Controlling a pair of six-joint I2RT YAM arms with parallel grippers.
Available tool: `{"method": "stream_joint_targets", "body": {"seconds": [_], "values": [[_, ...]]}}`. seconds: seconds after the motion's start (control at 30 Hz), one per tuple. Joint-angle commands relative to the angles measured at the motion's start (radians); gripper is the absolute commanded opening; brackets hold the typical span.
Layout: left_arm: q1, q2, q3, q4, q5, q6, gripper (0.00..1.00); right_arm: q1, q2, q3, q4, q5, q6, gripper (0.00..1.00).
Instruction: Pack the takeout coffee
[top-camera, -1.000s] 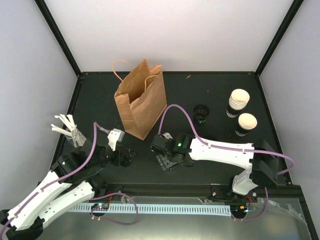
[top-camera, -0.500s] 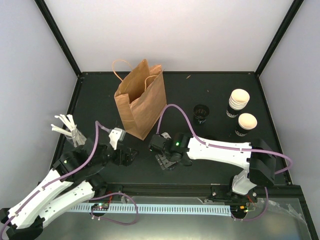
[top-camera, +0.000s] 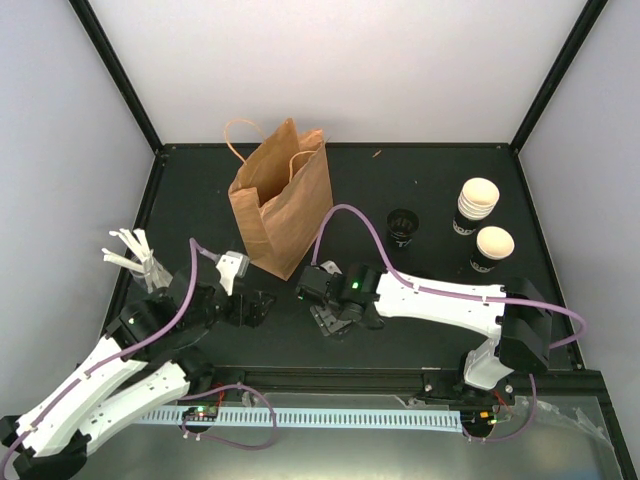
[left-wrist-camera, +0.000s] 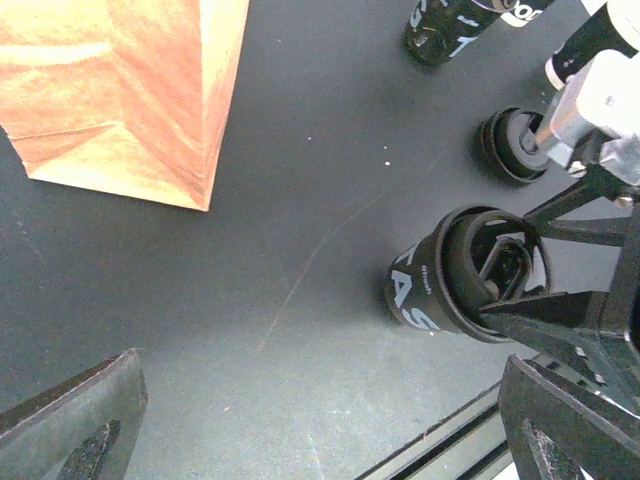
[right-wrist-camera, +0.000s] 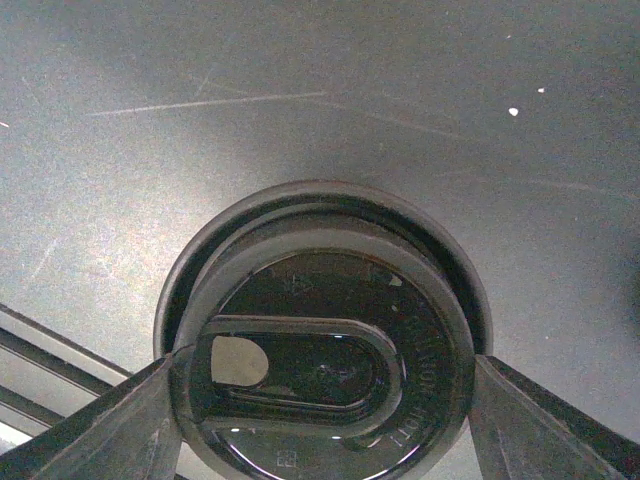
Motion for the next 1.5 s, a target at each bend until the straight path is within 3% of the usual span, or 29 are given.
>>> {"method": "stream_joint_targets", "body": {"seconds": [0.0,0.23,0.57,0.73,0.9,1.17,1.47], "values": [[0.027,0.024,0.048,0.030,-0.035,0.024,0.99,-0.020,-0.016,0.044,-0.024,0.054,-0.021,0.76],[0.196,0.072,0.176,0.024,-0.089,0.110,0.99,-0.102,-0.066,0.060,-0.032,0.063,-0.085,0.76],[0.561,0.394,0.556,-0.019,0.121,0.311,0.99,-0.183,-0.154,0.029,-0.017,0.076,-0.158,0.76],[0.614,0.612,0.739,-0.019,0.272,0.400,0.99,-0.201,-0.179,0.026,-0.022,0.068,-0.185,0.76],[0.615,0.794,0.873,-0.009,0.287,0.442,0.95,-0.222,-0.201,0.036,-0.043,0.054,-0.194,0.76],[0.617,1.064,1.127,-0.189,0.254,0.497,0.77,-0.250,-0.249,0.060,-0.071,0.058,-0.219,0.75],[0.616,1.147,1.166,-0.235,0.315,0.572,0.31,-0.342,-0.285,0.162,-0.131,0.043,-0.258,0.75]]}}
